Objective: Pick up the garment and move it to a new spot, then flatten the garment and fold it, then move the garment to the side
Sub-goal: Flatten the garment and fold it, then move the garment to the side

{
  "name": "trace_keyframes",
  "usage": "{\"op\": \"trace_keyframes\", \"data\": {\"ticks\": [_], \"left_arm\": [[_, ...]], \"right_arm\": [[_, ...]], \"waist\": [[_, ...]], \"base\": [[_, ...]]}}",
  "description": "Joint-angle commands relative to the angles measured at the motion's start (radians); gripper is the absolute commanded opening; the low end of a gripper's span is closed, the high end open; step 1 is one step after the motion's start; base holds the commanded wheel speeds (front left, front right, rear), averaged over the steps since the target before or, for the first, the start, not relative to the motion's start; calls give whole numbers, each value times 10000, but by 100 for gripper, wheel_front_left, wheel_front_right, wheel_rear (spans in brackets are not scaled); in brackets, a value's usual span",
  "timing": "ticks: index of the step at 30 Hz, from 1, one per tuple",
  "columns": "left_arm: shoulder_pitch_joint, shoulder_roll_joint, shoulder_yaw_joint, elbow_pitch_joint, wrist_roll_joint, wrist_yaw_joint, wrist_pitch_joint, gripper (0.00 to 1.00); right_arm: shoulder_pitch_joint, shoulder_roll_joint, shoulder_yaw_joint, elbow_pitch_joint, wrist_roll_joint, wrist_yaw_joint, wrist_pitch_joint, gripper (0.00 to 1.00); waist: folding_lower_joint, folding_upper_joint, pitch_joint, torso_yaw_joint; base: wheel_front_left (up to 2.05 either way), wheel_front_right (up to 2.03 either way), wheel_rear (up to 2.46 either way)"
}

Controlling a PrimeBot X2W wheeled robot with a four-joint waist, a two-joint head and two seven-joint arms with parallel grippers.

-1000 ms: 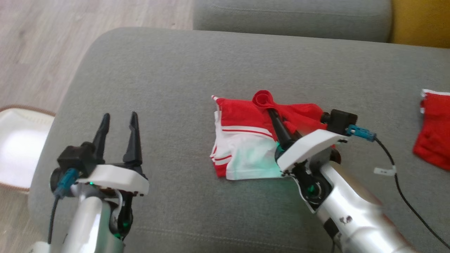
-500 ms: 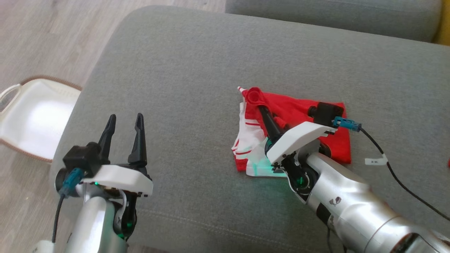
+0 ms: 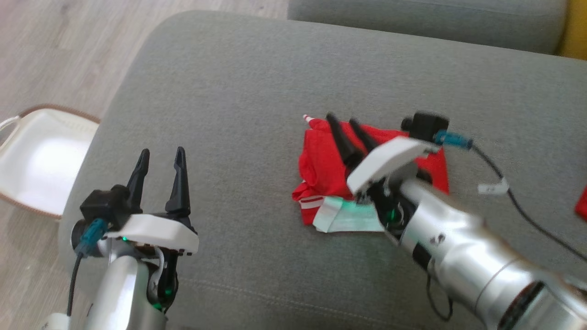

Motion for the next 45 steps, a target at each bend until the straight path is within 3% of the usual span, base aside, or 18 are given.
{"op": "trace_keyframes", "data": {"ticks": [1,6,12,13,15,19,23,24,30,33,45], "left_arm": [[-460,89,387,-375,-43,52,-78,100],[-378,88,516,-525,-11,67,-78,100],[-356,84,583,-870,-13,74,-78,100],[-356,84,583,-870,-13,74,-78,100],[-355,82,616,-1029,-63,91,-78,100],[-312,79,616,-1268,-150,112,-78,100],[-197,78,536,-1407,-209,174,-78,100],[-101,78,485,-1451,-230,208,-78,100],[203,77,340,-1642,-199,249,-78,100],[353,77,332,-1777,-160,235,-78,100],[616,76,365,-1988,-80,170,-78,100]], "right_arm": [[-522,145,-194,-26,-102,65,-136,100],[-1142,145,-663,789,-1072,65,-136,100],[-1920,138,-1839,2002,-3611,65,-137,100],[-1920,138,-1839,2002,-3611,65,-137,100],[-2053,-86,-2428,2038,-4710,65,-137,100],[-1590,-830,-4011,1124,-7037,65,-137,100],[-172,-1104,-6011,-382,-9611,65,-137,100],[753,-904,-7138,-1144,-10788,65,-137,100],[3371,10,-9718,-3190,-13460,65,-137,100],[4172,129,-10173,-3928,-13893,65,-137,100],[5079,143,-9921,-5136,-13260,65,61,100]], "waist": [[0,0,-107,-208],[0,0,-257,-718],[0,0,-360,-1273],[0,0,-360,-1273],[0,0,-364,-1445],[0,0,-387,-1746],[0,0,-431,-1972],[0,0,-456,-2058],[0,0,-459,-2208],[0,0,-434,-2260],[0,0,-379,-2299]], "base": [[0,0,0],[0,0,0],[0,0,0],[0,0,0],[0,0,0],[0,0,0],[0,0,0],[0,0,0],[0,0,0],[0,0,0],[0,0,0]]}}
